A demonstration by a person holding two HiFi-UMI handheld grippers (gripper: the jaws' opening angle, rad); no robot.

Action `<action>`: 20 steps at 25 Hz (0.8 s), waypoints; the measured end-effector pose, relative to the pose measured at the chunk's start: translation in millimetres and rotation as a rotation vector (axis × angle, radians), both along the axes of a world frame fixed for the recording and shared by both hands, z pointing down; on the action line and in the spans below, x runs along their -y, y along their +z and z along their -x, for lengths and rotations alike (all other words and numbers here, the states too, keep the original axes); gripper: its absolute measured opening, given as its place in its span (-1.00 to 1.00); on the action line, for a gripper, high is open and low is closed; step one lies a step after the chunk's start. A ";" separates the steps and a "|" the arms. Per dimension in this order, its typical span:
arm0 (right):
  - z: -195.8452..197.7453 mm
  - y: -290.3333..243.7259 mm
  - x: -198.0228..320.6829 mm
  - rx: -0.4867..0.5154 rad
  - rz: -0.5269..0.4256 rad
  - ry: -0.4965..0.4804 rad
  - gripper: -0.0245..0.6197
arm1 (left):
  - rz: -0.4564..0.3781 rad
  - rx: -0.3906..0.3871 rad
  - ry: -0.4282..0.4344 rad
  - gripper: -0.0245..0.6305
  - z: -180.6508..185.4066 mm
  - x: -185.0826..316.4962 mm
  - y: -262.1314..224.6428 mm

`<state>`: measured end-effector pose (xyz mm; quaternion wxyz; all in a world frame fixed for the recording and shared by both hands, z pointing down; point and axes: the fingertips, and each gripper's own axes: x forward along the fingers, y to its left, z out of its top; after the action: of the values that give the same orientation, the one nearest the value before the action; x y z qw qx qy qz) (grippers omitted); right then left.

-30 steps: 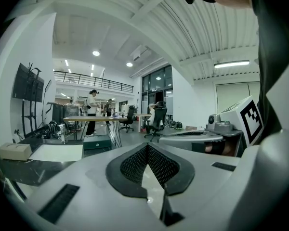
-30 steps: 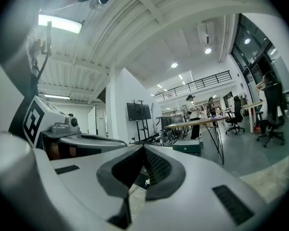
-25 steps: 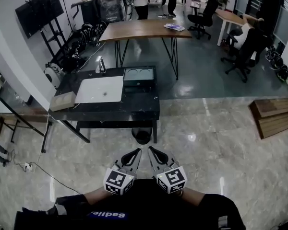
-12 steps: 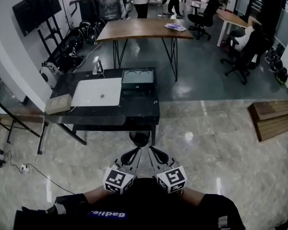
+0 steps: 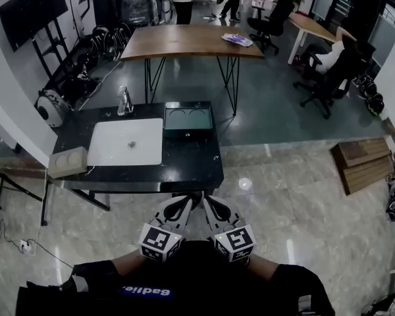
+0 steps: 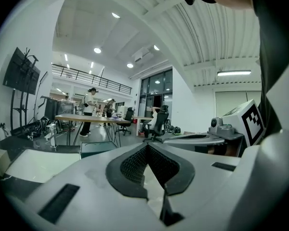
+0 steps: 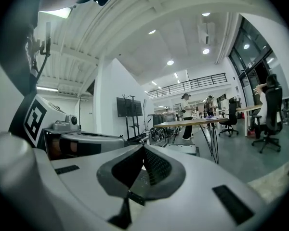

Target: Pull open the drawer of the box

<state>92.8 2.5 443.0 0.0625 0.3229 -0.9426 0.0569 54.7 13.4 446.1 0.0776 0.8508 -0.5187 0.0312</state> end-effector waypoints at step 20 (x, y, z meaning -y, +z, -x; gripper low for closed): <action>134.5 0.5 115.3 -0.067 0.023 0.098 -0.92 | 0.011 -0.075 0.077 -0.92 139.4 119.0 7.2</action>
<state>-41.7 -112.8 443.5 0.0951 0.3696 -0.9224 0.0599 -84.6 -105.6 453.2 0.1003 0.8704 -0.4821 0.0051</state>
